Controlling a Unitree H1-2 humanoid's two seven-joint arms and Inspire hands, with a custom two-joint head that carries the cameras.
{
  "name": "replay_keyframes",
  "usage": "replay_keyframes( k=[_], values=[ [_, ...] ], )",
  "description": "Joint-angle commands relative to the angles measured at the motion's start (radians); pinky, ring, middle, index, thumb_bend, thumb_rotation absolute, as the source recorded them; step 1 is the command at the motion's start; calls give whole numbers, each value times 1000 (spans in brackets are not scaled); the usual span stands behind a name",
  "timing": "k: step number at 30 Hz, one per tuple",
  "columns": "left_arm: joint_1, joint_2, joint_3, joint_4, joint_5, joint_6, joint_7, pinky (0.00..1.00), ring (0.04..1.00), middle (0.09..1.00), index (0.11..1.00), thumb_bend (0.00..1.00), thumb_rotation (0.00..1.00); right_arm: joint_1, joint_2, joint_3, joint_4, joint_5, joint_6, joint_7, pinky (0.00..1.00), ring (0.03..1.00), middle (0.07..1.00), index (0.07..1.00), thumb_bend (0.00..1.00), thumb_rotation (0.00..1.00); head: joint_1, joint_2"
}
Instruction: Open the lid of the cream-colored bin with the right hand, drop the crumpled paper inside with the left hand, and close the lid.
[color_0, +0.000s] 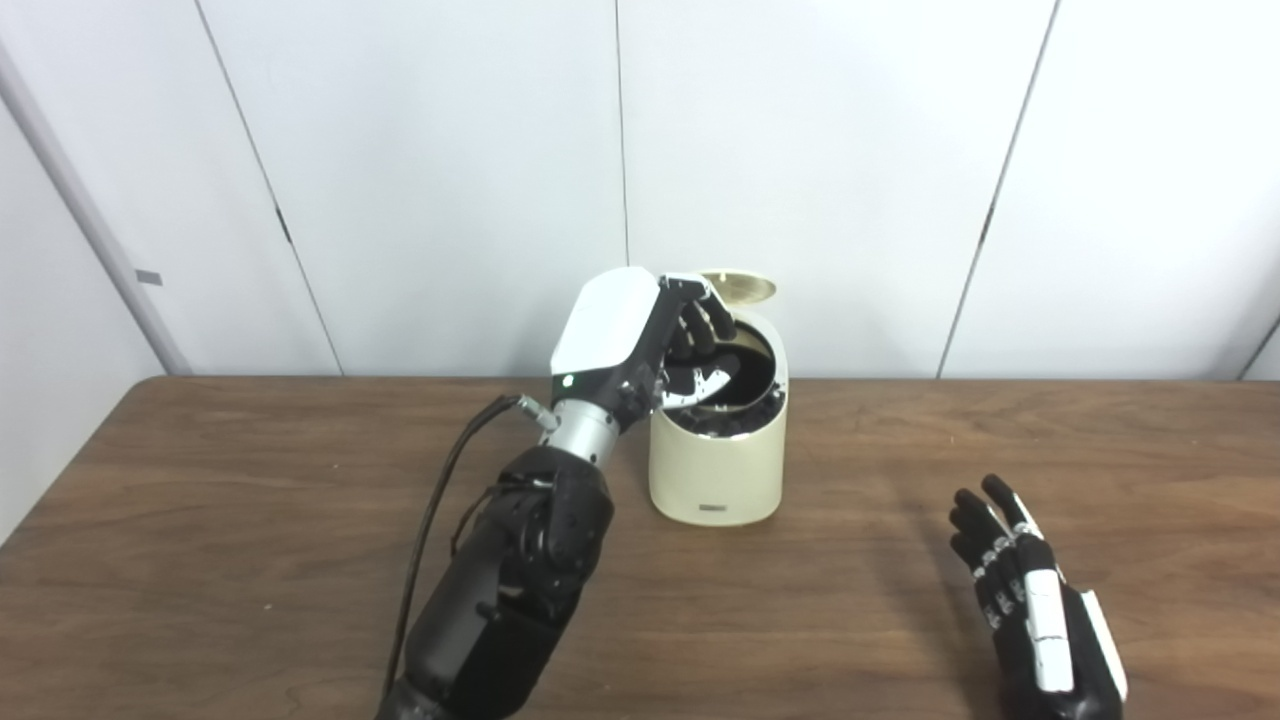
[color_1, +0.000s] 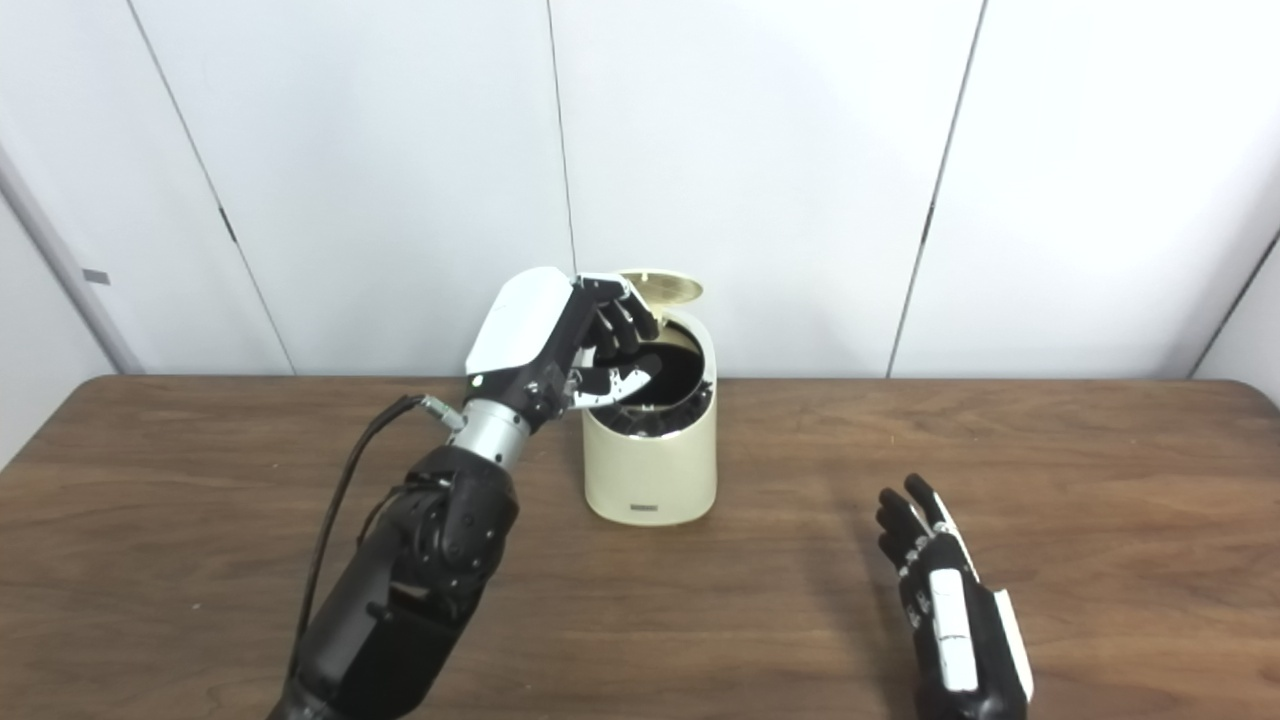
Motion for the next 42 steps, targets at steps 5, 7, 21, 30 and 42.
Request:
replay_keyframes(
  k=[5,7,21,30,42],
  values=[
    [51,13,63,-175,-74,31,-59,426,439,509,469,479,0,14,25,5,61,12,-35,1,917,904,884,920,443,870,-3,0],
    [70,14,82,-211,-99,52,-84,397,428,501,466,478,0,13,27,5,60,11,-34,-2,914,904,883,921,443,874,-3,-1],
    [219,24,309,-321,-312,78,-70,387,449,496,440,477,0,14,25,-3,58,39,-37,4,916,911,893,923,444,859,-10,4],
    [350,-6,397,-323,-477,75,-34,349,422,499,521,473,0,8,14,-4,37,33,-14,0,910,917,908,922,454,873,-5,13],
    [483,-41,419,-308,-731,99,-87,740,787,830,771,429,162,-9,10,-5,24,25,9,-13,930,931,911,930,471,924,3,18]
  ],
)
